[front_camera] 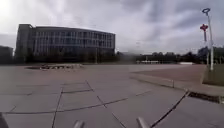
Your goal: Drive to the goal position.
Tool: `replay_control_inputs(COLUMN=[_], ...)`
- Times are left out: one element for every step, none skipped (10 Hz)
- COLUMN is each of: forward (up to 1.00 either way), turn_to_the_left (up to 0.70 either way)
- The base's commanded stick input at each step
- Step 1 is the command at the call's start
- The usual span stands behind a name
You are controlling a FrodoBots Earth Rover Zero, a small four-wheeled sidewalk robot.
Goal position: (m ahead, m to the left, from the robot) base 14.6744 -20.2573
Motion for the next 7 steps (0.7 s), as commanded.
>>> replay_control_inputs(forward=[1.00,1.00,1.00,1.00,1.00,1.00,1.00], turn_to_the_left=[0.00,0.00,0.00,0.00,0.00,0.00,0.00])
